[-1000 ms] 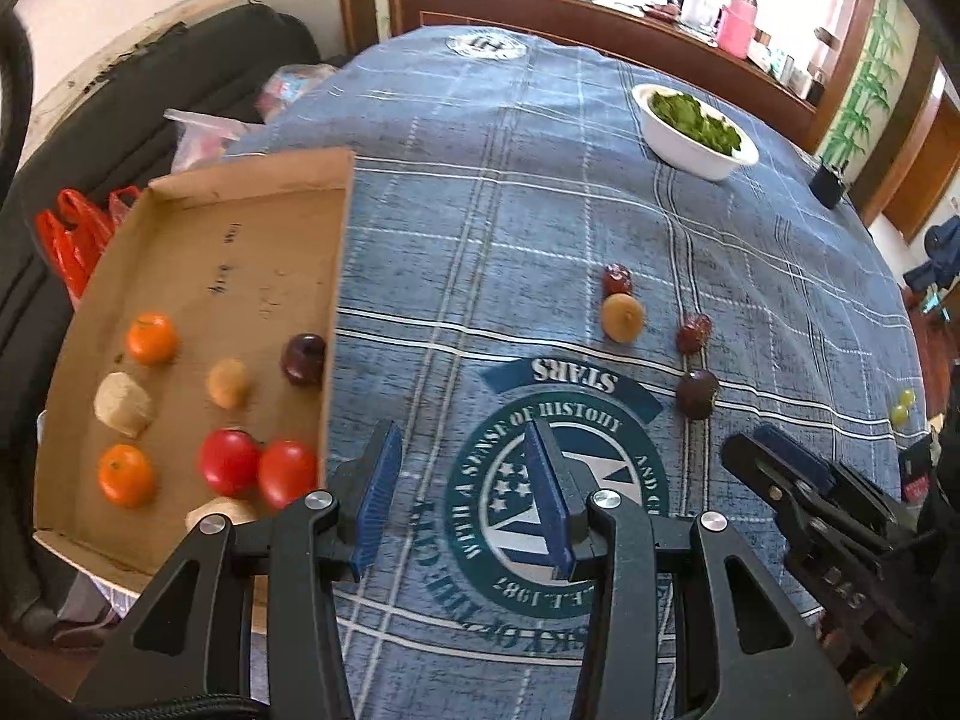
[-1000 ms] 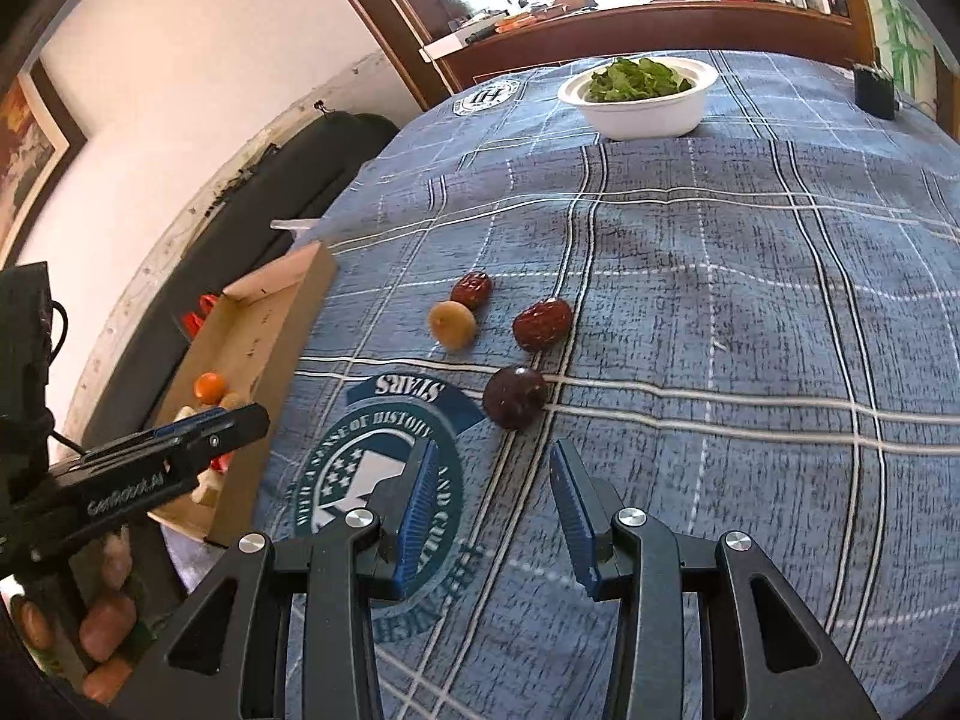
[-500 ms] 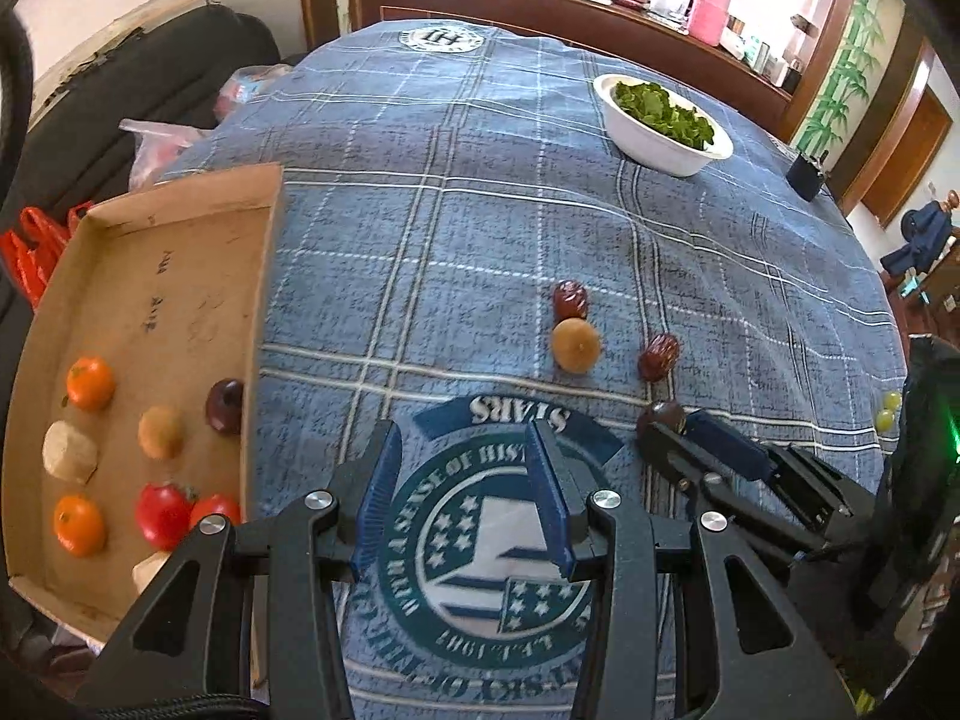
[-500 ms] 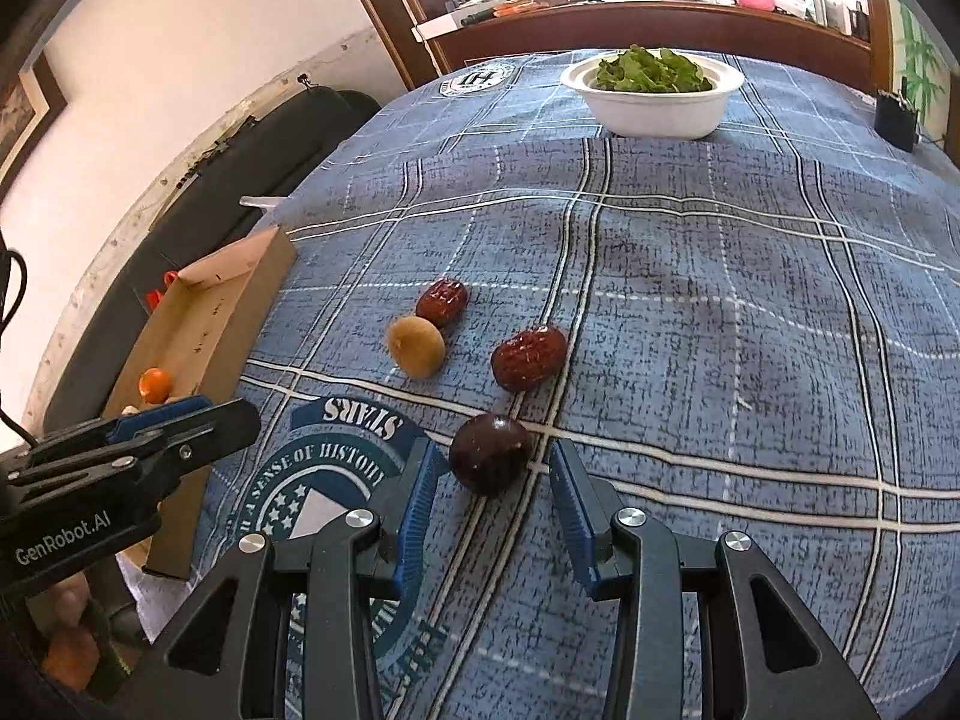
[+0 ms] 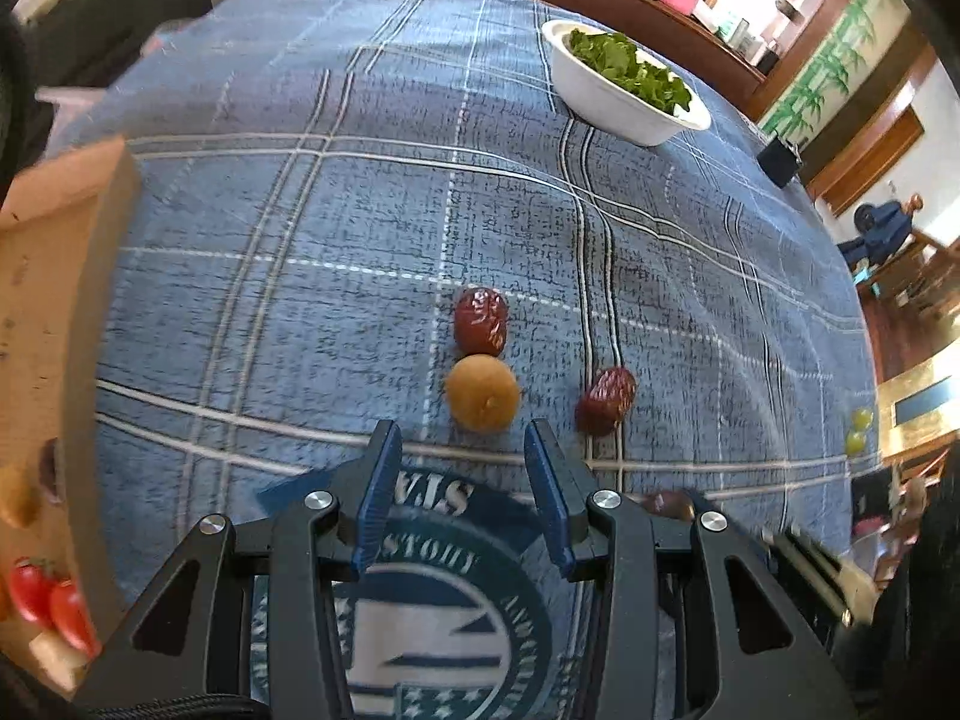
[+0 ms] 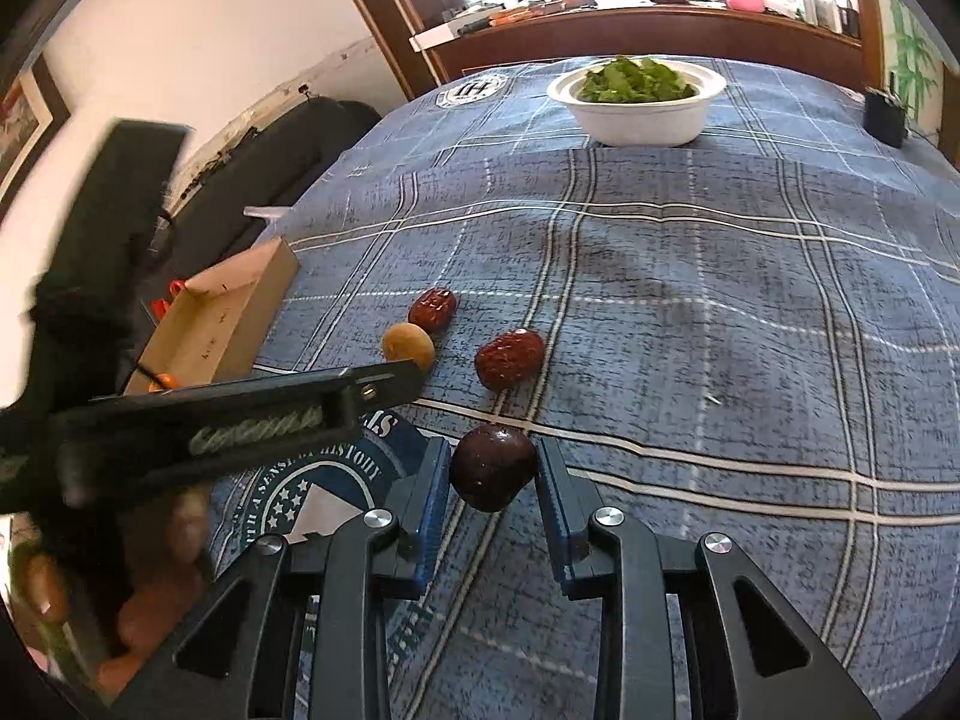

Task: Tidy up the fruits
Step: 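Grasp a dark purple plum with the right tool while the left grasps a tan round fruit, then carry the tan fruit over the tray with the left tool while the right carries the plum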

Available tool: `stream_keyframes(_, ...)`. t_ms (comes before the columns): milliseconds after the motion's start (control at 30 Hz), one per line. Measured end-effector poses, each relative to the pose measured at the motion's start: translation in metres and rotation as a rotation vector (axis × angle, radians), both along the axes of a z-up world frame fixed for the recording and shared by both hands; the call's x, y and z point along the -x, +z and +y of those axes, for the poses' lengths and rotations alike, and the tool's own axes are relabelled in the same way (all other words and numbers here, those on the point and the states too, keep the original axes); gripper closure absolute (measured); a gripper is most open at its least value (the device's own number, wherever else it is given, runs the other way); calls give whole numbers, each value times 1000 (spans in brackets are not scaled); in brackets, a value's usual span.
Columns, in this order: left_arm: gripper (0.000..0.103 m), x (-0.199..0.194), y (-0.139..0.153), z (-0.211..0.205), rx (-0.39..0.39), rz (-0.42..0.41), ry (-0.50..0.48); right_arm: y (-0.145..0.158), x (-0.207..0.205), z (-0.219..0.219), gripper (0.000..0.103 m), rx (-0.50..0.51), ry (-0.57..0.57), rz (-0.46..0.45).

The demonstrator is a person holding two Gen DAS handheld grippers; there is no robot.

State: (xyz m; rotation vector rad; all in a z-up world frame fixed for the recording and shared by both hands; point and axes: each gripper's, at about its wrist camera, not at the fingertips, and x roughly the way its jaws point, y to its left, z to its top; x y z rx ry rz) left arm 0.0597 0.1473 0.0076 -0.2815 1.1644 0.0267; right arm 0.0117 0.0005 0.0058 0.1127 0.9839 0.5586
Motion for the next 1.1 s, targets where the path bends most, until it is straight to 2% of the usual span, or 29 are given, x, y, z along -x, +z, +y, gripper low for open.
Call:
stream_keyframes(200,65,-9,1,-4,-33,-35,23,0,1,-5,73,-23,-4,22)
stream_keyframes(267,77,-8,1,-5,-30,-47,15,4,3,-4,73,-28,-1,15)
stream_keyframes(333,81,-5,2,-6,-29,-52,4,7,5,-4,73,-31,1,7)
stream_keyframes(400,81,2,5,-8,-96,-64,9,11,7,-2,73,-31,5,1)
stream_keyframes(733,81,40,25,12,-192,-97,64,27,17,5,74,-38,12,-26)
stream_keyframes(967,81,68,46,33,-297,-139,142,37,28,24,74,-49,65,-43)
stream_keyframes(1100,81,82,54,46,-325,-158,177,40,32,37,74,-50,93,-44)
